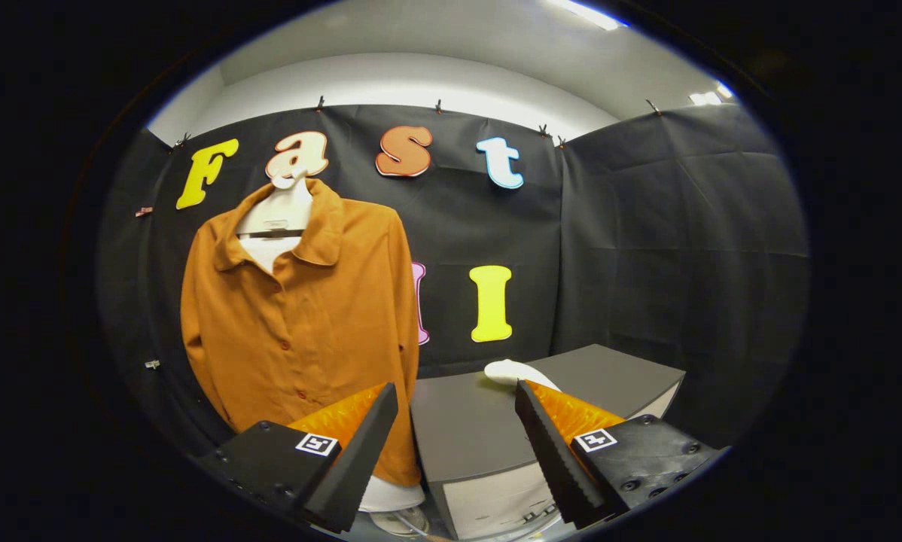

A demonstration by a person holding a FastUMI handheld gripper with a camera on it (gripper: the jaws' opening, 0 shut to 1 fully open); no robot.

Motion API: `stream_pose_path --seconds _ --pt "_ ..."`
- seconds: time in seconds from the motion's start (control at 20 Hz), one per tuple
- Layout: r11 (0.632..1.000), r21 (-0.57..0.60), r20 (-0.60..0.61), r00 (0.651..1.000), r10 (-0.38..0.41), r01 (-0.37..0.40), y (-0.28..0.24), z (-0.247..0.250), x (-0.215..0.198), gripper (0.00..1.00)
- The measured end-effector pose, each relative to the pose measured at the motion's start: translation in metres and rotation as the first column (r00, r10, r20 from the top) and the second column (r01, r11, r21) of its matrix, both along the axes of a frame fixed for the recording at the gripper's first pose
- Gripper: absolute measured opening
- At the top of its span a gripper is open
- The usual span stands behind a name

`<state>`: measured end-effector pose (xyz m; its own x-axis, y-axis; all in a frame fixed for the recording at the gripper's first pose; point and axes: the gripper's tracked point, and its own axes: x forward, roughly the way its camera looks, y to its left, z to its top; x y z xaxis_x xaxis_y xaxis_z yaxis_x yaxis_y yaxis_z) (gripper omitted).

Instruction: Iron the clothes twice with a garment steamer, once on the left side and once on the right side.

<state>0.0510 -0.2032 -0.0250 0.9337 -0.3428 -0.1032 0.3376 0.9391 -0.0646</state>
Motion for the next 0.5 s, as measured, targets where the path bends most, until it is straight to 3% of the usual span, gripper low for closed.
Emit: stream_pose_path --seconds 0.5 --pt "0.998 0.068 -0.157 0.988 0.000 0.011 -0.120 -0.059 0.062 0.98"
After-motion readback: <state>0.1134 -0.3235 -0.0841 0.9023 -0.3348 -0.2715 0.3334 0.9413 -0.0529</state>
